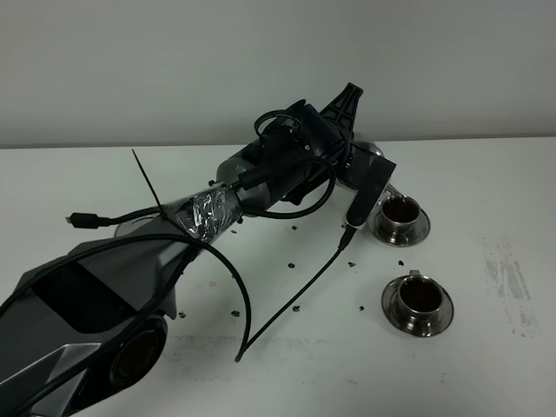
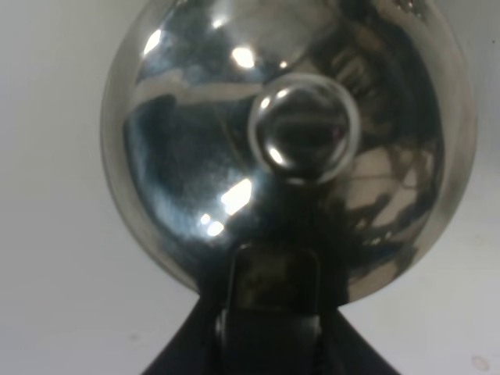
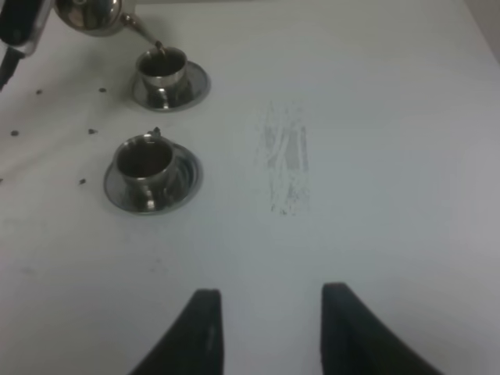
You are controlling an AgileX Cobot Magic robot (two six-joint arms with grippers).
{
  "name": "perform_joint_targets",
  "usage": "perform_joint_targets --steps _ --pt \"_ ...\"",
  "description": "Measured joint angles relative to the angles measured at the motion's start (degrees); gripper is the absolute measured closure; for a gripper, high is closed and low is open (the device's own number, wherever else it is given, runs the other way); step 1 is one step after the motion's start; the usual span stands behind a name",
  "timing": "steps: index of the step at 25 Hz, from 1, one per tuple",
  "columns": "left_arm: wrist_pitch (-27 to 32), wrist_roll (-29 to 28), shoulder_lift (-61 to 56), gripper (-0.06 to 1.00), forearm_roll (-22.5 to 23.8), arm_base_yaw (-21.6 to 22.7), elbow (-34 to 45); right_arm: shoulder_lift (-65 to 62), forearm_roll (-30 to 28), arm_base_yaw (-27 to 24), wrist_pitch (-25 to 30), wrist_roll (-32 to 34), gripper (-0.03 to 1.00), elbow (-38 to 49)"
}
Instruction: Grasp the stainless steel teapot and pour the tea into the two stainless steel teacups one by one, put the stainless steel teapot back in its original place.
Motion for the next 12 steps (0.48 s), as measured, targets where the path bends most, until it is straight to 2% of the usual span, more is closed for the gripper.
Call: perform_joint_targets --steps 4,8,12 --pt "1.7 -0.8 0.0 0.72 -3.0 1.0 0.0 0.0 0.0 0.0 0.0 0.0 0.67 0.0" --pt "3.8 -1.6 -0.5 0.72 -7.9 2.2 0.0 0.0 0.0 0.0 0.0 0.0 0.67 0.0" --pt "5.0 -5.1 -2.7 0.72 -11.7 2.9 0.2 0.0 0.0 0.0 0.0 0.0 0.67 0.0"
